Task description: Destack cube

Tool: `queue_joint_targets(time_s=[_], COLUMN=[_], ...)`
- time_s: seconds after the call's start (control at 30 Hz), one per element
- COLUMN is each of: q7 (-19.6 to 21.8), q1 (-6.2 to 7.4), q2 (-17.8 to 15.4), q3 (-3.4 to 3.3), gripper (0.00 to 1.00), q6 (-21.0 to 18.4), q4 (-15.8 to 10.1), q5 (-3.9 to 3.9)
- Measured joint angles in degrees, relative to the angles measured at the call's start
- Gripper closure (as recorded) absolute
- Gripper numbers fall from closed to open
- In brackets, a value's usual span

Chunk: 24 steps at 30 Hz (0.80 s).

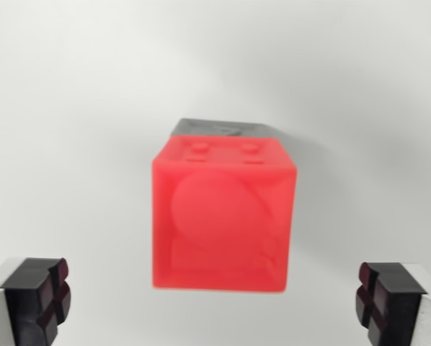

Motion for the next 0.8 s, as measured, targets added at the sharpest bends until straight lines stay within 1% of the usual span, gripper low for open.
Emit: queue_joint_targets(time_s=[0.2,0.4,0.6,0.77,0.8], q7=[0.4,0.8,1.0,1.0,1.0], q1=[0.16,0.51,0.83,1.02,1.04], q2=[3.6,6.1,8.2,8.9,9.0], q3=[-0.53,-0.91,-1.36,-1.59,-1.62], gripper=[0.0,0.0,0.0,0.0,1.0], q6=[3.4,5.8,7.7,8.4,8.4], q4=[0.0,0.1,0.3,0.4,0.4], q5=[-0.85,-1.41,-1.76,-1.84,-1.84])
